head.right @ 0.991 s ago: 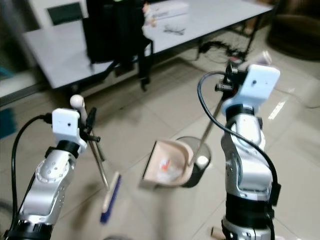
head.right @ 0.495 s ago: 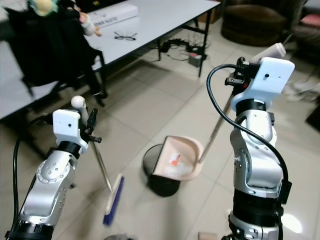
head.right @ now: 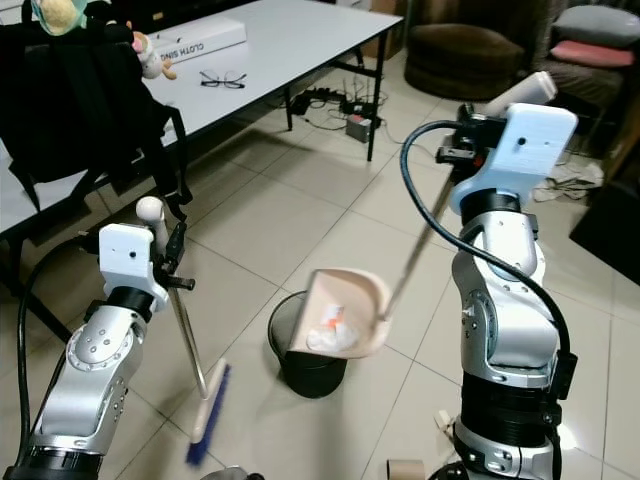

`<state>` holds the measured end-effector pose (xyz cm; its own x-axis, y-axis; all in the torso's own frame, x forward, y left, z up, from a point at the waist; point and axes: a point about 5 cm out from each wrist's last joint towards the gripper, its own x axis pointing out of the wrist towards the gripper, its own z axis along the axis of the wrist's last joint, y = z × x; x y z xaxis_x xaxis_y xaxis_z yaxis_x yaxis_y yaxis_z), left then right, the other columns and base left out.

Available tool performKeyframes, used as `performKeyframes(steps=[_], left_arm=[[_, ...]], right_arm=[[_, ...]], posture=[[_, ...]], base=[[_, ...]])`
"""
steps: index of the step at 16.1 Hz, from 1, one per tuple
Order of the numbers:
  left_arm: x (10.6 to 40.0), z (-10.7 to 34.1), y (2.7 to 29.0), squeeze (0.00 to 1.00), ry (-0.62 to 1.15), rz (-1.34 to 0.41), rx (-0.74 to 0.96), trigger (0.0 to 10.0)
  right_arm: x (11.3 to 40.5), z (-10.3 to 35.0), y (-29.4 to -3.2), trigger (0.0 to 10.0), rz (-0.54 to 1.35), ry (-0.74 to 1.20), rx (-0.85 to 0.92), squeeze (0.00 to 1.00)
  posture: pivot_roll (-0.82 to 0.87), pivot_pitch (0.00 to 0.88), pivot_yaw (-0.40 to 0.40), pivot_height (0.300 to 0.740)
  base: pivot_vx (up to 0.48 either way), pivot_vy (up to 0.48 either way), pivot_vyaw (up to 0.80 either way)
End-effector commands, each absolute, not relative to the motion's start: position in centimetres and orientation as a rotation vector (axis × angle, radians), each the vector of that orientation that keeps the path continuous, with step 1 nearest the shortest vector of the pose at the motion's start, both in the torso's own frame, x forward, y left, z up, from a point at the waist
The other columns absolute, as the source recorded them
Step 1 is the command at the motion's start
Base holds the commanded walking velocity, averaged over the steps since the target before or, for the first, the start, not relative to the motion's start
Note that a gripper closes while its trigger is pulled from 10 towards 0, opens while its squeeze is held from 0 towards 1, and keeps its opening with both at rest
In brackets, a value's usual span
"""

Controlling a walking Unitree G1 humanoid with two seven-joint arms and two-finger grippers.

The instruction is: Sweep floor

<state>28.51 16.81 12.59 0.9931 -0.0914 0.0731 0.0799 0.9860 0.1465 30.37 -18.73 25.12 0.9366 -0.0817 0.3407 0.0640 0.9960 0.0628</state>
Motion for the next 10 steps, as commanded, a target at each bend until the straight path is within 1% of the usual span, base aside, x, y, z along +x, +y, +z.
performKeyframes(steps=[1,3,4,5,6,7,8,10], left_arm=[[28.5,13.1,17.0,0.00,-0.102,-0.077,0.159,10.0],[28.4,13.0,17.1,0.00,-0.099,-0.075,0.161,10.0],[28.4,13.0,17.1,0.00,-0.096,-0.075,0.161,10.0],[28.4,13.0,17.1,0.00,-0.096,-0.075,0.161,10.0],[28.4,12.9,17.0,0.00,-0.093,-0.079,0.161,10.0],[28.4,12.9,17.0,0.00,-0.093,-0.079,0.161,10.0],[28.4,12.9,17.0,0.00,-0.092,-0.081,0.162,10.0],[28.4,12.9,16.9,0.00,-0.093,-0.086,0.166,10.0]], right_arm=[[30.3,26.6,-18.1,10.0,-0.033,-0.425,0.046,0.00],[30.4,27.0,-17.9,10.0,-0.016,-0.450,0.035,0.00],[30.4,27.3,-17.4,10.0,0.017,-0.479,-0.002,0.00],[30.4,27.3,-17.4,10.0,0.017,-0.479,-0.002,0.00],[30.2,27.5,-16.5,10.0,0.069,-0.516,-0.056,0.00],[30.2,27.5,-16.5,10.0,0.069,-0.516,-0.056,0.00],[30.0,27.6,-15.8,10.0,0.108,-0.540,-0.085,0.00],[29.2,27.1,-13.2,10.0,0.247,-0.608,-0.161,0.00]], posture=[[-0.02,0.038,0.046,0.740],[-0.02,0.037,0.045,0.740],[-0.02,0.039,0.042,0.740],[-0.02,0.039,0.042,0.740],[-0.02,0.037,0.043,0.740],[-0.02,0.037,0.043,0.740],[-0.02,0.037,0.044,0.740],[-0.02,0.034,0.044,0.740]], base=[[0.000,0.000,0.00],[0.000,0.000,0.00],[0.000,0.000,0.00],[0.000,0.000,0.00],[0.000,0.000,0.00],[0.000,0.000,0.00],[0.000,0.000,0.00],[0.000,0.000,0.00]])
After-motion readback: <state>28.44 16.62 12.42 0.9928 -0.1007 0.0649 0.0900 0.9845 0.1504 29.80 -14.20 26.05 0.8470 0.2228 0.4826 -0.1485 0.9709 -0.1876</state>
